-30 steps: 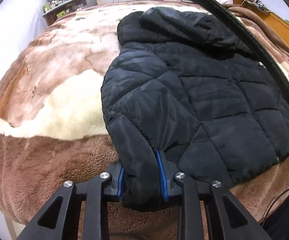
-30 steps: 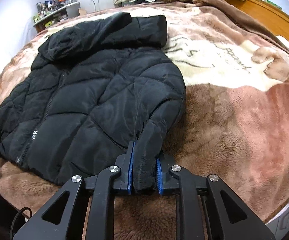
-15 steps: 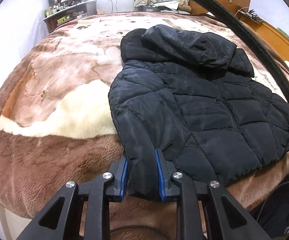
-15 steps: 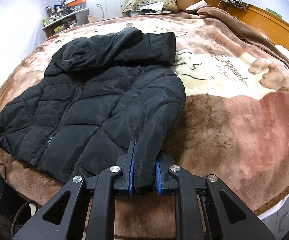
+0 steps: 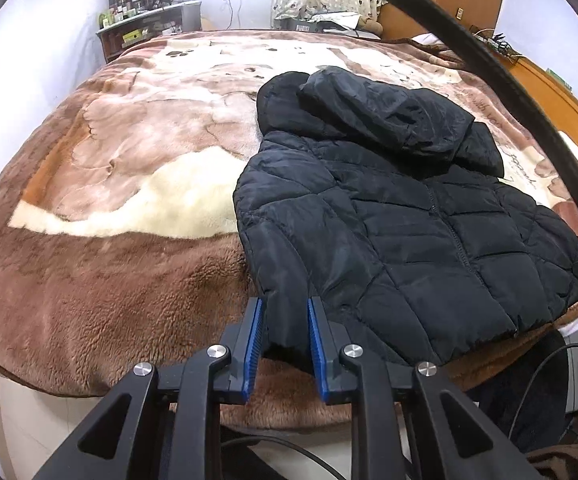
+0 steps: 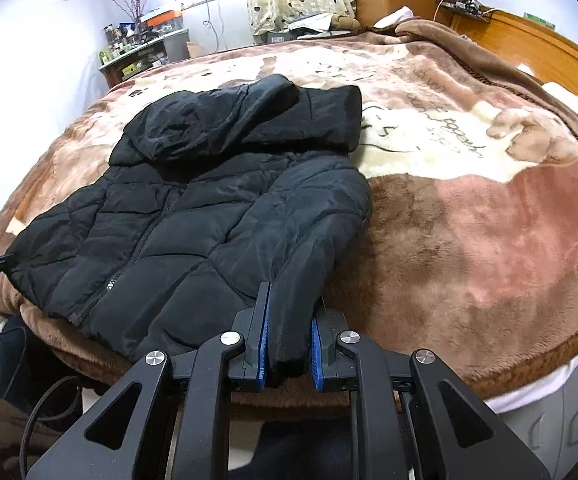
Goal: Fold large clothes
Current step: 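Lift the hem with both tools and fold it toward the hood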
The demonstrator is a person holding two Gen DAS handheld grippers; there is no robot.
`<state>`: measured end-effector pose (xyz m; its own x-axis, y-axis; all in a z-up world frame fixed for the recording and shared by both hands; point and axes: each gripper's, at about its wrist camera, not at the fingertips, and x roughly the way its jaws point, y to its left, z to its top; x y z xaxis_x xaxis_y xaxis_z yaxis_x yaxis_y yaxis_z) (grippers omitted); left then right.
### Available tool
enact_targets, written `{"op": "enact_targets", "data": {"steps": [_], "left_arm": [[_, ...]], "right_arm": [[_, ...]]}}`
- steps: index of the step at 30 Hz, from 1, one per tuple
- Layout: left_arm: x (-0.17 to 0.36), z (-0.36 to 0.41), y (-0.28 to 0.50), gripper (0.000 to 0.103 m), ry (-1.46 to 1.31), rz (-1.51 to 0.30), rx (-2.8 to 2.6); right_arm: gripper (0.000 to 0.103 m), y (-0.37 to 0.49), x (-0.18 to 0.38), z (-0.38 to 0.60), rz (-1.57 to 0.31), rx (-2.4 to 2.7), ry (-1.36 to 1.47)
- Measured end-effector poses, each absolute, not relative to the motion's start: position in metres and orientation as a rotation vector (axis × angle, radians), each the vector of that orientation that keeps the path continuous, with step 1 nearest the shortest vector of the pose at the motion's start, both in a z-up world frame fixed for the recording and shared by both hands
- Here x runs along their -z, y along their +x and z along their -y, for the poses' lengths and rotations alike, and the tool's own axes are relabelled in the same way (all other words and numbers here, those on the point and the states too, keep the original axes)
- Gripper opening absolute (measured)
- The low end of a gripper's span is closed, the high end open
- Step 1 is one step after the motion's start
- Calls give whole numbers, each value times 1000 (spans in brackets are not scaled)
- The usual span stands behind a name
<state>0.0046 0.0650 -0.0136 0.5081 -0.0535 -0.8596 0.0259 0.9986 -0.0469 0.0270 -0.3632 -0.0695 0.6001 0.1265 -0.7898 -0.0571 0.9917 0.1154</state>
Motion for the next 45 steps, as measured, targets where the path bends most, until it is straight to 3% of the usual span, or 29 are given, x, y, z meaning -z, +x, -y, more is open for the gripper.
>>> {"op": "enact_targets", "data": {"steps": [5,7,9,11,19,20,24,27,34,45], "left_arm": [[28,-72,11,23,-94,-1062,76],[35,-82,14,32,-146,-1066,95],[41,-88,17,54,-176,-1078,98],[49,-89,20,59,-212,-1101,137],[85,-86,31,59,-211,-1230,74],[87,-86,31,58,-214,-1235,67],[82,-80,27,27,-171,-1229,69],[63,-81,21,20,-196,-1187,89],[3,-80,1,18,-207,-1087,166],[-35,-88,18,18,-288,-1045,206]], "right_arm": [[16,32,88,372,-972,-102,120],[16,31,92,372,-972,-100,135],[17,30,96,374,-981,-98,154],[17,29,98,377,-989,-98,179],[23,24,108,383,-1027,-123,253],[23,24,111,384,-1036,-123,257],[18,19,105,385,-1019,-132,262],[15,15,90,388,-981,-140,266],[15,3,59,392,-936,-187,267],[15,26,22,401,-877,-232,319]]}}
